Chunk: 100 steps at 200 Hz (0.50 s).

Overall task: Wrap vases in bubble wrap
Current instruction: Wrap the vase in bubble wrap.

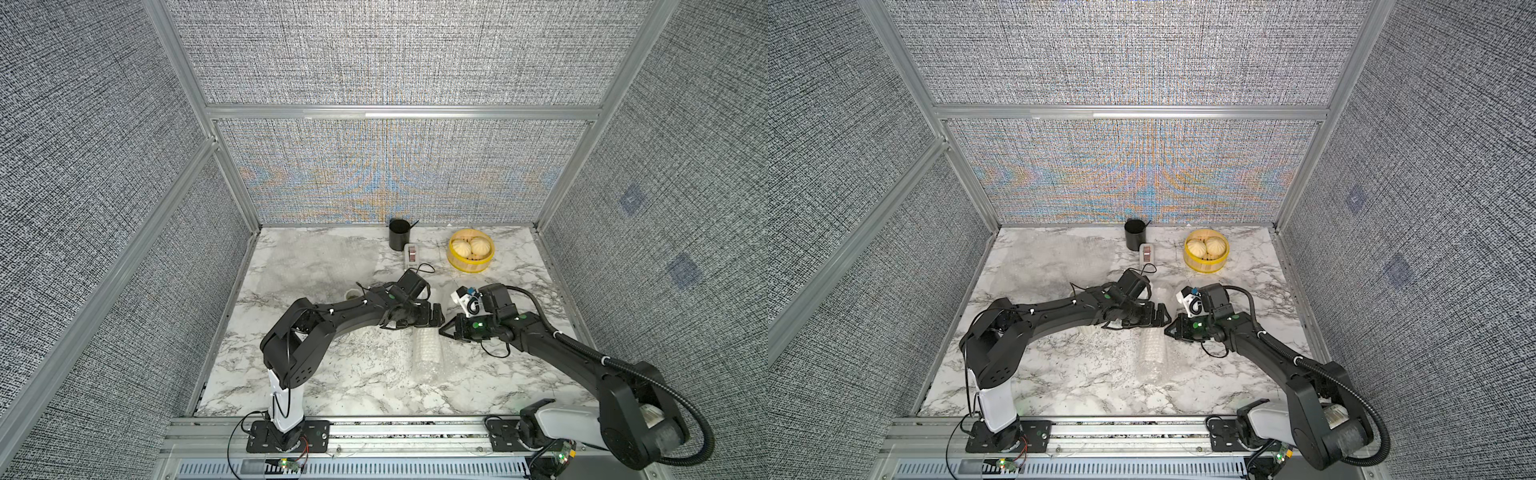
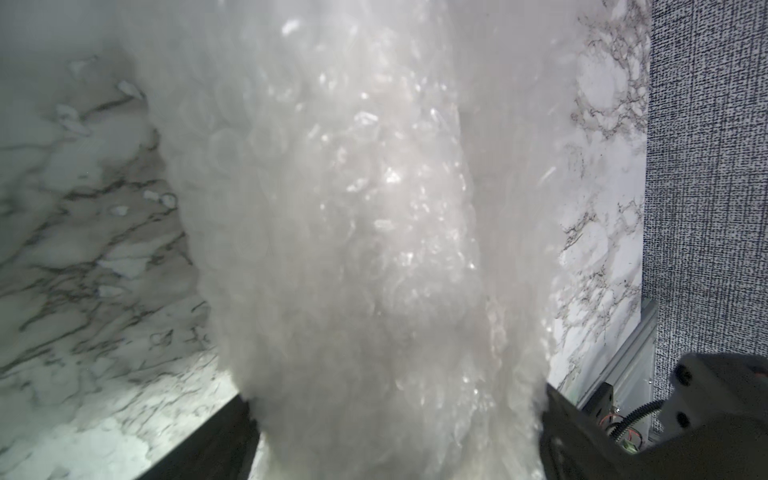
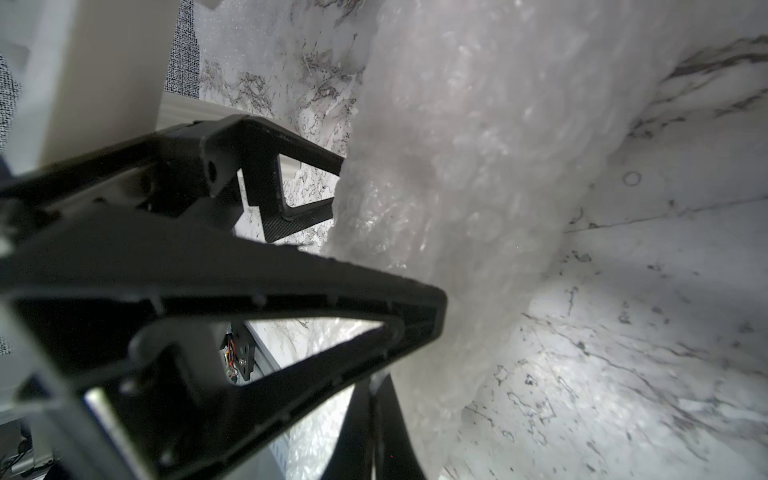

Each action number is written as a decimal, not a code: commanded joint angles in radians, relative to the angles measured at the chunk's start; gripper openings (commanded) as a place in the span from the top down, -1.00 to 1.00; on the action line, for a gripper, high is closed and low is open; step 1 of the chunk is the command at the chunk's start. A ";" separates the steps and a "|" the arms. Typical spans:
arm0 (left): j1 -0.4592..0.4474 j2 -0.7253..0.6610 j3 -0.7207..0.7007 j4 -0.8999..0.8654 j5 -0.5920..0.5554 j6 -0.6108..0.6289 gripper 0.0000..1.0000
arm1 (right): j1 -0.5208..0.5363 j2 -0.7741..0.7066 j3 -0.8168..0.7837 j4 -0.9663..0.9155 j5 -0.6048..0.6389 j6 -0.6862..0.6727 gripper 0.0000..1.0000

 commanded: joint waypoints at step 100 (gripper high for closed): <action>0.009 -0.040 -0.034 0.068 0.043 -0.012 -0.99 | 0.044 0.085 0.019 0.115 -0.060 0.001 0.96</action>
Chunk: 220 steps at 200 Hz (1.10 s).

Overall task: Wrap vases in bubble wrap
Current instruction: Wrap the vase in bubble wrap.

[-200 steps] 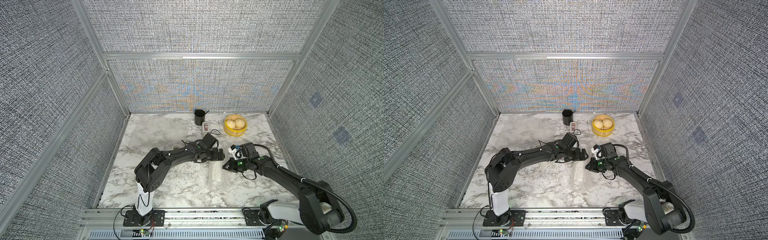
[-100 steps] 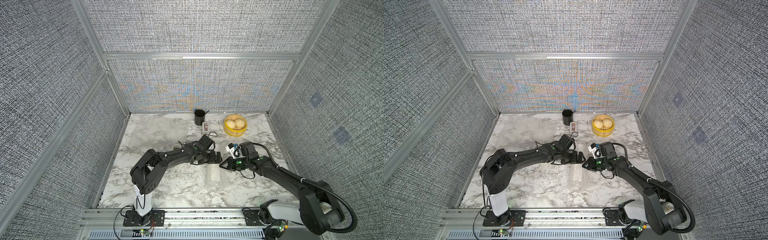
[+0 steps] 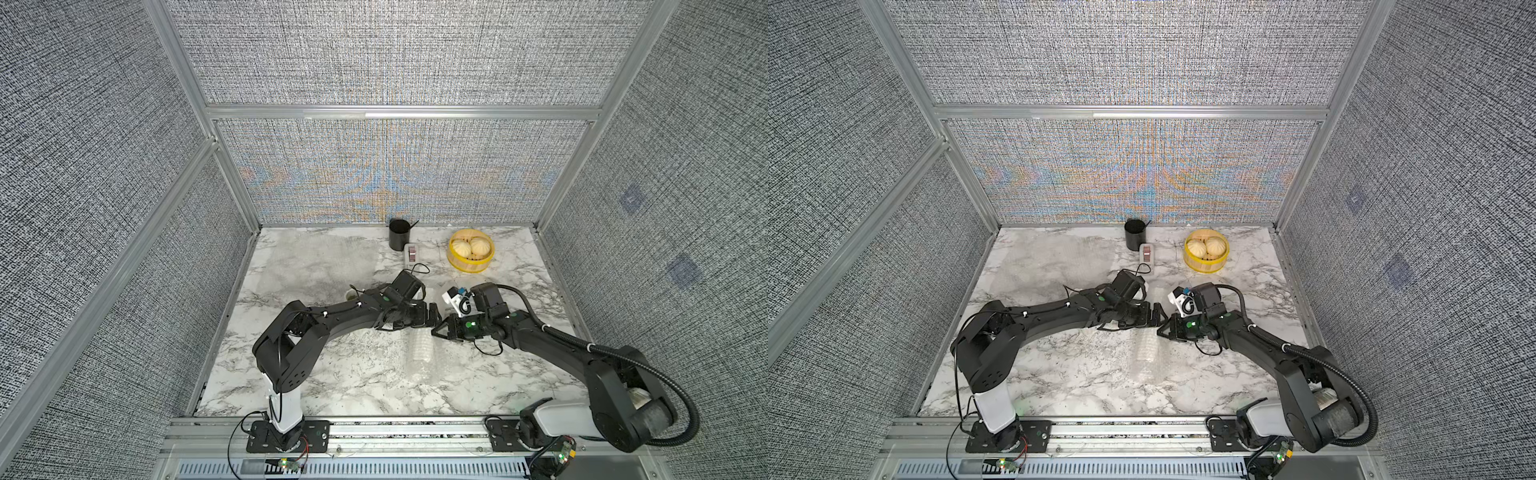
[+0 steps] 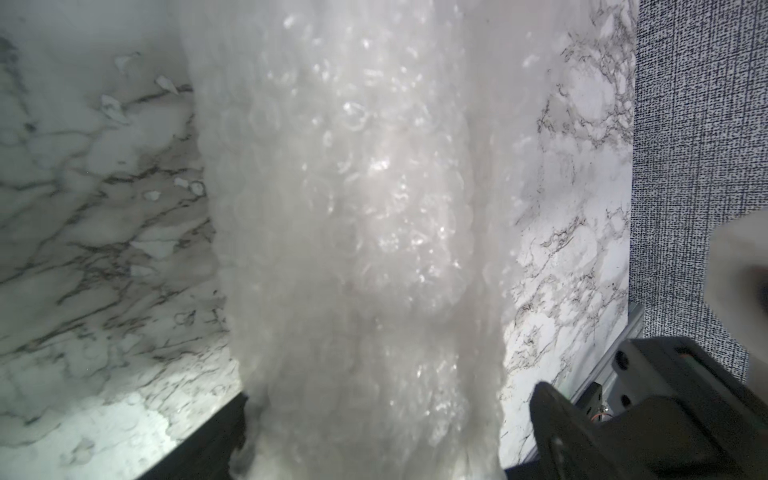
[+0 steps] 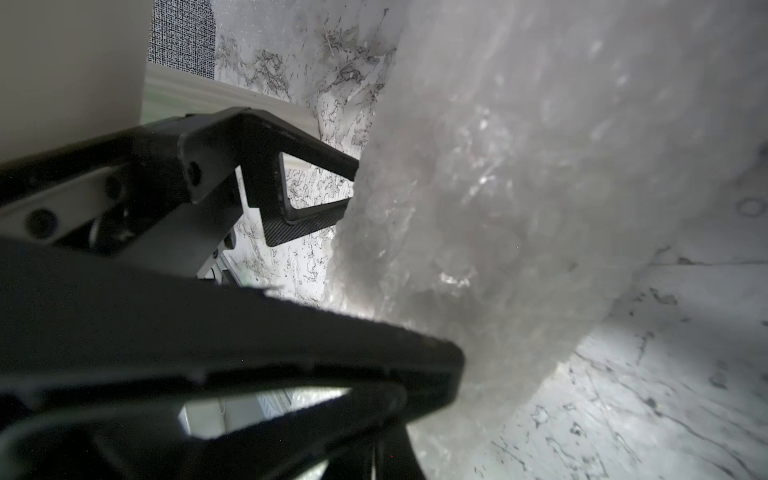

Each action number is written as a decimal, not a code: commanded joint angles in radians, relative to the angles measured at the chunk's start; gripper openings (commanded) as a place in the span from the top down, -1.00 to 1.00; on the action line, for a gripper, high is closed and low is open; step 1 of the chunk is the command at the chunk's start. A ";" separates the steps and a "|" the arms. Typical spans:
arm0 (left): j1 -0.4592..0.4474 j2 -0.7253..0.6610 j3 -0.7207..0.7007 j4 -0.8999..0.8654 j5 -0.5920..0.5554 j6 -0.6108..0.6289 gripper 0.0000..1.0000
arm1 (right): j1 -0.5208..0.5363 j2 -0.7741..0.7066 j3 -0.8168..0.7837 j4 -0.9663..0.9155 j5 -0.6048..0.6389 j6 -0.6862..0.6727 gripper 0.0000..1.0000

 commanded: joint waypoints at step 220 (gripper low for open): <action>0.018 0.004 -0.070 -0.031 0.073 0.066 -0.36 | -0.157 -0.147 -0.047 -0.095 0.032 -0.016 0.40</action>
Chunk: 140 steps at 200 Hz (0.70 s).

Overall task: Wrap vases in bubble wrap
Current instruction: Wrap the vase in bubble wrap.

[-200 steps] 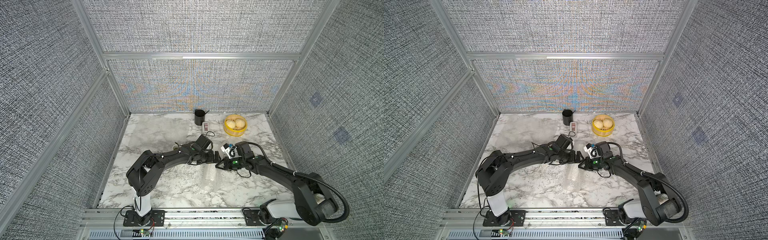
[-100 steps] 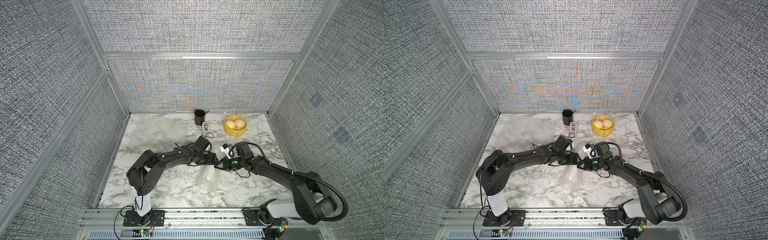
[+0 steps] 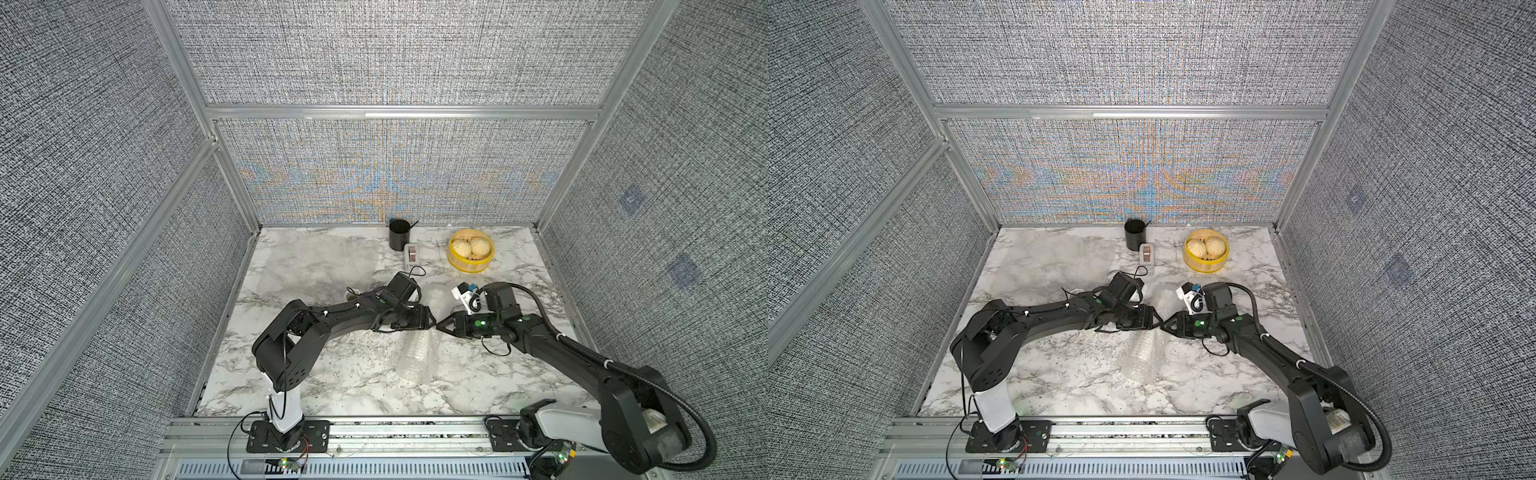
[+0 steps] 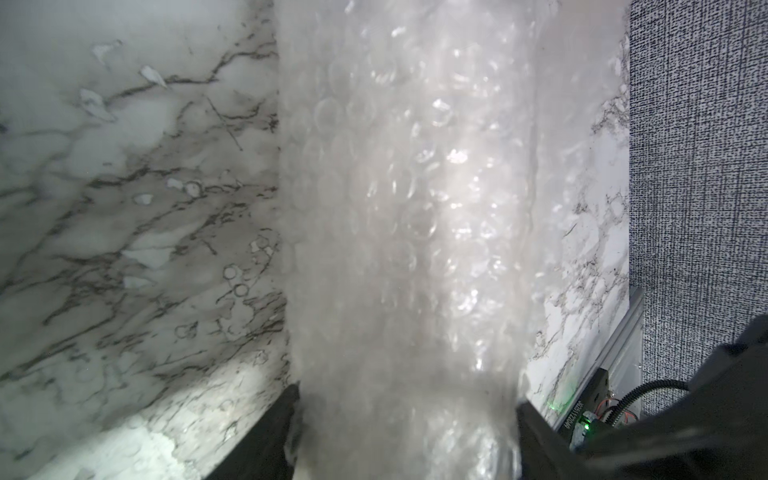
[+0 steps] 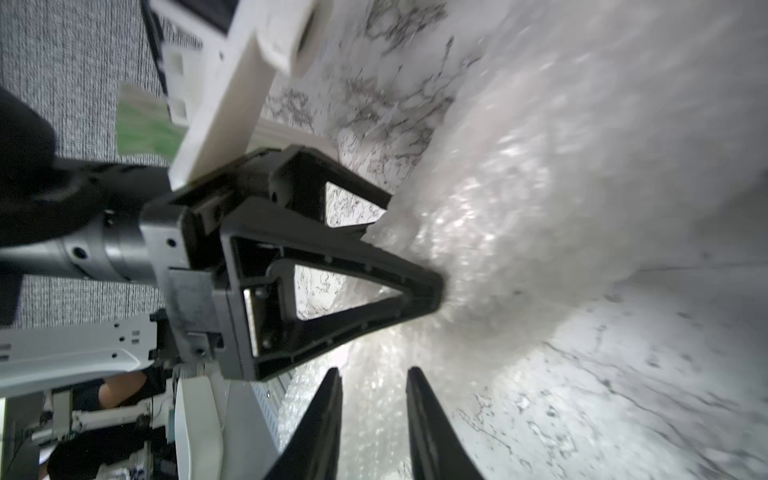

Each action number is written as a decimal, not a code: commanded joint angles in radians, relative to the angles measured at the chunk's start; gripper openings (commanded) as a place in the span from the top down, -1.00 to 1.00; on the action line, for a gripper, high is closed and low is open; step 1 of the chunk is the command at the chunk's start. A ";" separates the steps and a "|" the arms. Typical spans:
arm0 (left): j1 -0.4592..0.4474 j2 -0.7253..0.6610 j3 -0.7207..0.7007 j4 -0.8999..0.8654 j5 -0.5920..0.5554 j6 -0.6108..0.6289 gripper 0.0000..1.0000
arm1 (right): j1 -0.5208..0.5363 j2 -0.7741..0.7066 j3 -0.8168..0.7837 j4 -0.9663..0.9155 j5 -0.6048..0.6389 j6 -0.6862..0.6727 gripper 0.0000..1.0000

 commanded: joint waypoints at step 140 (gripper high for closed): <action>-0.003 -0.013 0.043 -0.102 0.090 0.074 -0.46 | 0.027 0.317 0.172 0.061 0.125 0.059 0.80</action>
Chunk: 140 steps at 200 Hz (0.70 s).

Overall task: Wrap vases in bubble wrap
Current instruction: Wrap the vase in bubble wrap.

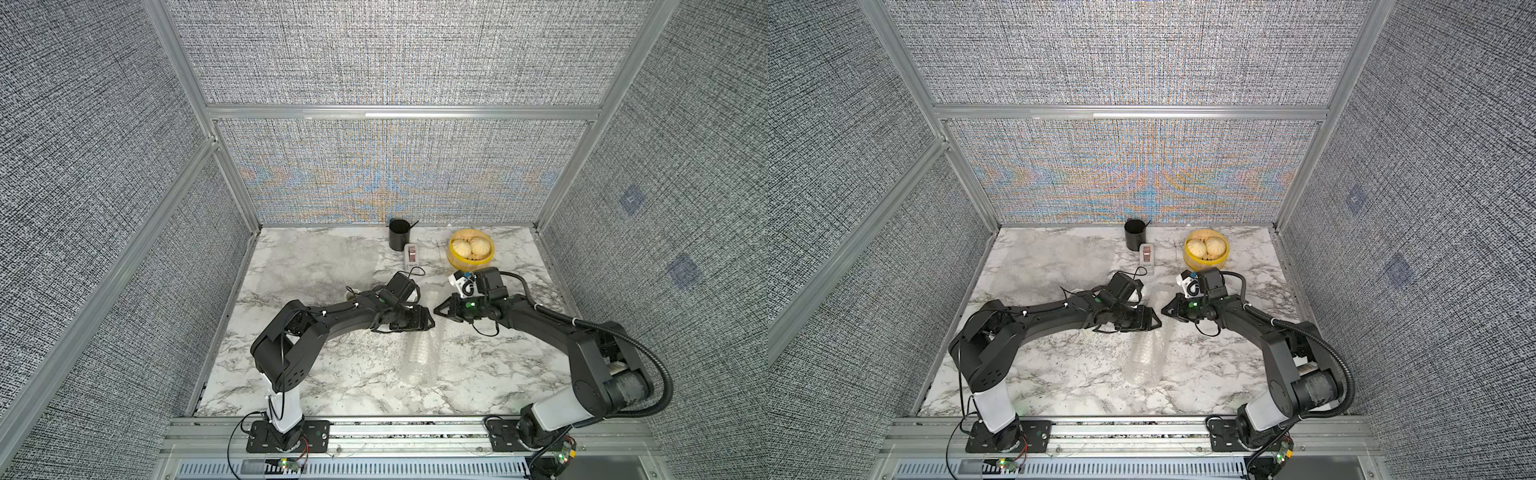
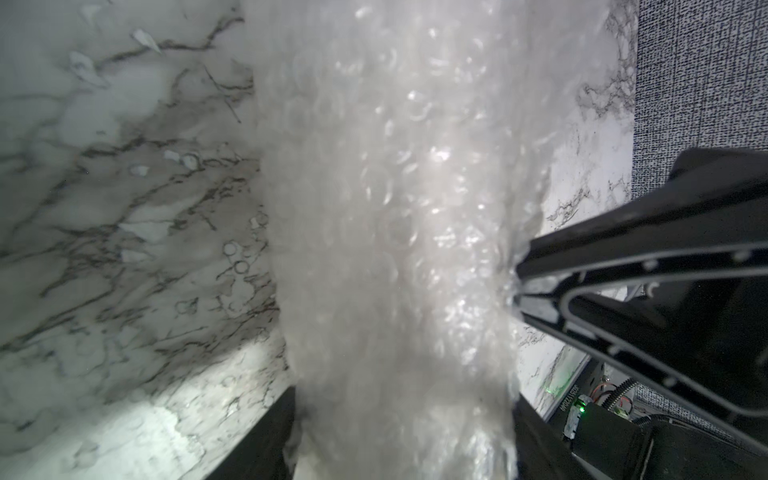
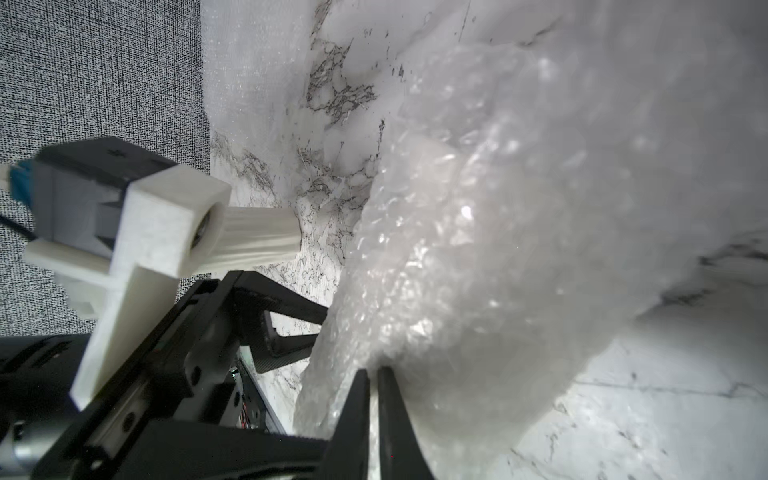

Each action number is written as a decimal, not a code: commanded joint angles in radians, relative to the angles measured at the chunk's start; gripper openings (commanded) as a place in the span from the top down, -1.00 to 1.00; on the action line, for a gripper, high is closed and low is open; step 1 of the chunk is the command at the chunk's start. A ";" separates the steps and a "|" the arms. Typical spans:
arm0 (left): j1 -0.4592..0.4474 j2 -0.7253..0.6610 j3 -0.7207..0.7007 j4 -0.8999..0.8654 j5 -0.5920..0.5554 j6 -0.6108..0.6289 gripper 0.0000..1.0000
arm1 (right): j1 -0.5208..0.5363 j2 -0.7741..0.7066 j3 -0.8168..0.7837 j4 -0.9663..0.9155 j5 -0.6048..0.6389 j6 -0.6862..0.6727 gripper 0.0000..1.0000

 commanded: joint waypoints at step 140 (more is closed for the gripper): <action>-0.071 -0.017 0.058 -0.105 -0.176 -0.185 -0.95 | 0.071 -0.032 -0.024 -0.029 0.119 0.031 0.80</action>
